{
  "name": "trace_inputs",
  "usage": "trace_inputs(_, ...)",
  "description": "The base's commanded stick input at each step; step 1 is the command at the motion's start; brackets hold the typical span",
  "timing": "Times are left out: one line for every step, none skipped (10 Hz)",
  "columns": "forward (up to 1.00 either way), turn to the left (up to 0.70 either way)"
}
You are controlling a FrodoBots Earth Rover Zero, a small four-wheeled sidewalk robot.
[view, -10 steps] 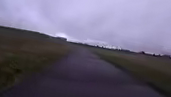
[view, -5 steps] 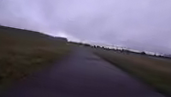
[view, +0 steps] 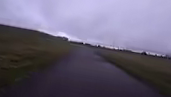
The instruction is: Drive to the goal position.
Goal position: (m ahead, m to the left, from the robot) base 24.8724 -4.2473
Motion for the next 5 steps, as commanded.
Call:
trace_inputs(1.00, -0.01)
trace_inputs(1.00, 0.00)
trace_inputs(1.00, 0.00)
trace_inputs(1.00, 0.00)
trace_inputs(1.00, 0.00)
